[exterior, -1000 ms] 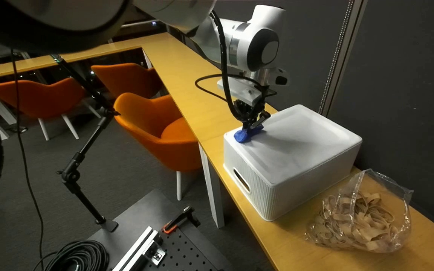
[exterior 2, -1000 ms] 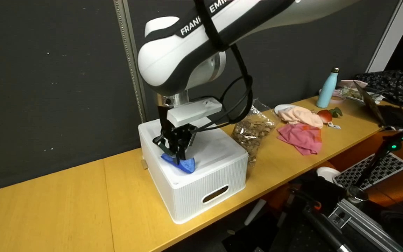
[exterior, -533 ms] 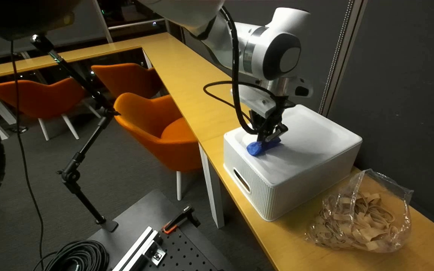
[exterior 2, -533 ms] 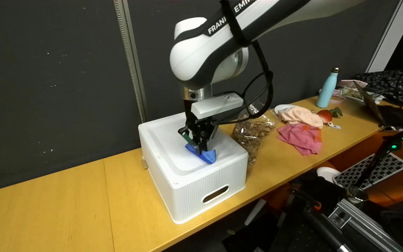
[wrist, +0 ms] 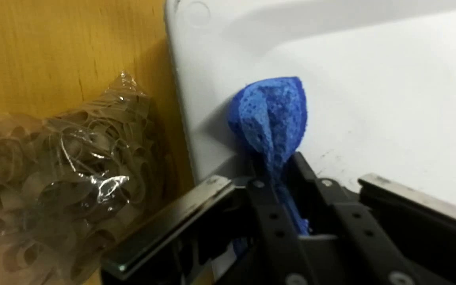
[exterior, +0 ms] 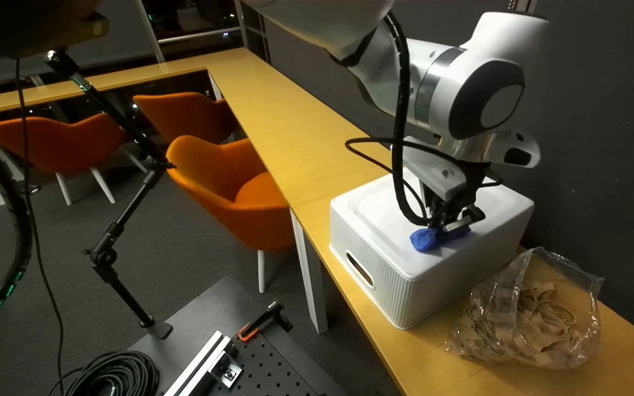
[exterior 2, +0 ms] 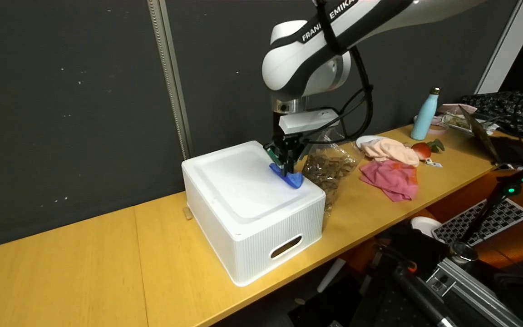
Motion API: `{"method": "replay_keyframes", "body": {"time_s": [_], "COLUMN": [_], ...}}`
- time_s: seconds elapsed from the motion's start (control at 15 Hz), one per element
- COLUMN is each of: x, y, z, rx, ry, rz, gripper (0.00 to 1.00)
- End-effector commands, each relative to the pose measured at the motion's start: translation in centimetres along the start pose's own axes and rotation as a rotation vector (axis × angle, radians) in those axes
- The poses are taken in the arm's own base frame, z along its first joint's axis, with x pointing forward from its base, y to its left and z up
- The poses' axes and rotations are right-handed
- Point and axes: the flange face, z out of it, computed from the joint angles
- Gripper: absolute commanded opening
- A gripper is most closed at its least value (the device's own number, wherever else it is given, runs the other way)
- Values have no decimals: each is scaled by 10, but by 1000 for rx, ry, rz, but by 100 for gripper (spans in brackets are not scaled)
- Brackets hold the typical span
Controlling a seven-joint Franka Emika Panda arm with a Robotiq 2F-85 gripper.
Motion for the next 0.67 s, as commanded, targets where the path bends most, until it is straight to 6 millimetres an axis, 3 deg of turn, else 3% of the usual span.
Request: {"method": "replay_keyframes", "body": {"time_s": [0.0,0.6], "x": [37,84], "y": [4,-63], "z": [34,26], "rx": [6,73], "ry": [34,175], "rz": [13,-105], "gripper": [5,5]}}
